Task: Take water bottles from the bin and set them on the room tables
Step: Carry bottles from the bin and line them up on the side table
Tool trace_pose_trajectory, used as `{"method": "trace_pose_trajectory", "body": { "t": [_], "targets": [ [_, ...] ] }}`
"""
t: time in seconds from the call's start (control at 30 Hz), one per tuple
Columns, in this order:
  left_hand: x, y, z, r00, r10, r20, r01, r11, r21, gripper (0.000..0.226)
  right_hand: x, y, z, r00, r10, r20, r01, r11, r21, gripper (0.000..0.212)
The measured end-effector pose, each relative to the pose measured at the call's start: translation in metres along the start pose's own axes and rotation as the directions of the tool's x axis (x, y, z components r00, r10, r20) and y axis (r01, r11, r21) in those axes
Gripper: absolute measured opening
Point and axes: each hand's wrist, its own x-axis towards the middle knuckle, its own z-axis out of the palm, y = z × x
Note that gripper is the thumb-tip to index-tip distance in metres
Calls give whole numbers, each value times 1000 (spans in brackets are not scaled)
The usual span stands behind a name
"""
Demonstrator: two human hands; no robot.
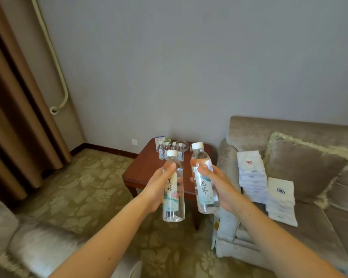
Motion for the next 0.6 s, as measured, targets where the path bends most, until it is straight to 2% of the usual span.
{"method": "trace_pose_trajectory", "body": {
  "t": [0.1, 0.23, 0.33, 0.43, 0.6],
  "targets": [
    [47, -4, 1, 992, -36, -122, 45, 996, 77, 64, 47, 1, -24, 999, 44, -22, -45, 998, -41, 29],
    [106, -6, 4, 988, -56, -142, 79, 984, 162, 66, 104, 10, -54, 995, 99, -28, -100, 993, -56, 45],
    [160, -8, 3, 985, -56, -163, 91, 971, 220, 60, 151, 15, -74, 989, 128, -78, -135, 987, -85, 28],
    [223, -9, -3, 988, -52, -143, 93, 951, 296, 56, 205, 18, -94, 987, 131, -90, -140, 985, -103, 20],
    [345, -5, -22, 996, -44, -81, 71, 926, 371, 57, 312, 23, -121, 984, 122, -128, -138, 982, -126, 31]
  ]
}}
